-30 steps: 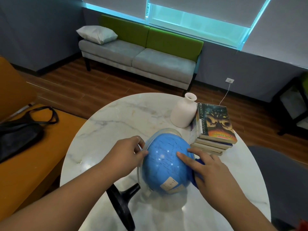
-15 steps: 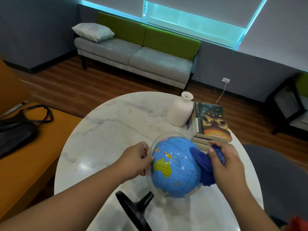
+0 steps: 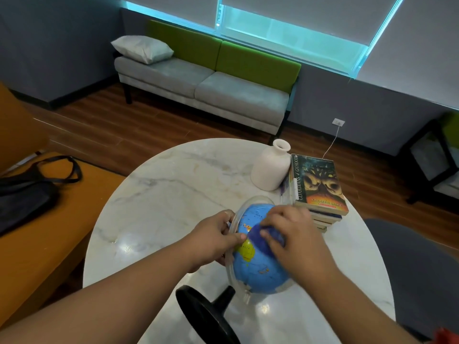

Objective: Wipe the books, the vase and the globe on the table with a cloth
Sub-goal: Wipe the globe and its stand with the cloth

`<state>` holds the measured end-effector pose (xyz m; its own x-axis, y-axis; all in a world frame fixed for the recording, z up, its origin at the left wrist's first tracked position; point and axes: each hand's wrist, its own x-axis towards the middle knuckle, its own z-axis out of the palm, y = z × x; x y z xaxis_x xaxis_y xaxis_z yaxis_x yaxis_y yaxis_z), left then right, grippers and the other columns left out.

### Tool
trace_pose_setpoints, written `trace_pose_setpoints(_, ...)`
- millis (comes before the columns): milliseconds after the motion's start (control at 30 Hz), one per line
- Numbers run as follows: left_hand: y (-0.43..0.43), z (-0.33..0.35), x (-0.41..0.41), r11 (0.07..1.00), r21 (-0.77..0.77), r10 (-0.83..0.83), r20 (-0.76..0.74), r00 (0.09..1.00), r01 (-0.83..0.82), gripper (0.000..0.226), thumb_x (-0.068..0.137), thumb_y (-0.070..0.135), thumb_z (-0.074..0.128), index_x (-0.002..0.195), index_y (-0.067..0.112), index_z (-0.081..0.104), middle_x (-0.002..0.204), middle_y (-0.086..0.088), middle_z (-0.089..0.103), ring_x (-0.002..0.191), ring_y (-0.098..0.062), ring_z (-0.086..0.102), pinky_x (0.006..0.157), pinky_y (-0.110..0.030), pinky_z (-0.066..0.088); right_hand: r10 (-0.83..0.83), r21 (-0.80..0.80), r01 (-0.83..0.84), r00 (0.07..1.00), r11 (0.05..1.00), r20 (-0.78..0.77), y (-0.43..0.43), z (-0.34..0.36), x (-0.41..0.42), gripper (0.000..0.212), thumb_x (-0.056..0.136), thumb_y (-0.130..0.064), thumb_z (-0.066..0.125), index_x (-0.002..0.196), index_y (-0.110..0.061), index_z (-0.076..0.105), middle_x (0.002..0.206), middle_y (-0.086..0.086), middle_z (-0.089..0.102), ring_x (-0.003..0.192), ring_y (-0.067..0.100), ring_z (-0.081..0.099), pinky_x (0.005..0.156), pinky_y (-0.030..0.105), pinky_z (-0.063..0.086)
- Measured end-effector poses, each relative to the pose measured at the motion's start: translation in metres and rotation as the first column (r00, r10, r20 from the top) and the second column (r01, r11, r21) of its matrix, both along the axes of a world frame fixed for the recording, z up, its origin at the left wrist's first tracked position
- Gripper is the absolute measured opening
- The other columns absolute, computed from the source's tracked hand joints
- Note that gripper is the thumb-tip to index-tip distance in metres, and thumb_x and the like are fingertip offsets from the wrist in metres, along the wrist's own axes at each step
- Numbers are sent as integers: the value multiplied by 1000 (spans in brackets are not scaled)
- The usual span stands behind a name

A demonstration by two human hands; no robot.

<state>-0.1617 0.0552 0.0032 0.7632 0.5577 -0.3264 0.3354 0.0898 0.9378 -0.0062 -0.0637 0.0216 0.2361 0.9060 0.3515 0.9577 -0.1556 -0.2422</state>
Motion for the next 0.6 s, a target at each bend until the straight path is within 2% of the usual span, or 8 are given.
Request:
trace_pose_setpoints(67,-2,0,1,1000,15,2,-1,1000,-2,12,89,17,66,94,17,55,84,-10,57,71,-21,63,59,-33,59,-193,-9,194,967,981,-167,11,3,23,9,81,-17,70,85,-25,71,93,-11,54,95,23,51,80,27,36)
trace_pose_setpoints(133,-5,0,4,999,29,15,-4,1000,-14,12,89,17,66,92,17,55,78,-5,55,68,-19,62,59,-35,59,-281,-43,278,937,960,-206,14,0,32,8,85,-19,67,86,-24,72,93,-13,51,99,23,50,81,26,35)
trace_pose_setpoints(200,-5,0,5,999,32,27,-7,1000,-27,12,89,16,66,93,17,55,73,-1,53,64,-18,61,60,-37,59,-192,26,196,976,980,-100,10,-2,24,8,85,-19,66,87,-23,72,96,-9,56,95,22,50,78,27,38)
trace_pose_setpoints(267,-3,0,4,999,27,25,-16,1000,-25,12,89,17,66,95,16,55,72,0,52,62,-17,60,60,-37,59,1,108,-8,998,994,63,-4,-6,8,11,81,-20,63,88,-21,72,101,-4,62,89,24,51,78,32,43)
trace_pose_setpoints(333,-1,0,3,1000,24,13,-26,1000,-12,12,89,17,66,95,16,56,70,0,52,61,-17,59,60,-36,58,174,111,-202,959,973,223,-22,-18,-7,13,84,-23,61,92,-21,71,106,-3,65,86,29,54,77,38,47)
trace_pose_setpoints(400,0,0,4,1000,15,-2,-28,1000,2,12,89,17,66,94,16,55,70,0,53,61,-18,59,60,-36,57,279,84,-330,887,940,367,-42,-37,-18,12,90,-23,58,97,-23,67,109,-5,66,89,29,54,77,38,46)
trace_pose_setpoints(500,-2,1,5,1000,8,-26,-28,999,26,13,90,17,65,96,14,55,75,-3,56,64,-19,60,58,-33,56,318,41,-381,821,924,474,-58,-57,-21,14,87,-20,60,96,-28,66,109,-9,67,95,25,52,75,36,43)
trace_pose_setpoints(600,-2,3,7,999,25,-20,-28,999,21,11,90,17,64,97,15,55,78,-4,57,64,-17,60,58,-33,57,331,4,-368,839,930,432,-52,-43,-18,11,86,-24,60,92,-31,66,111,-9,64,95,24,53,74,36,44)
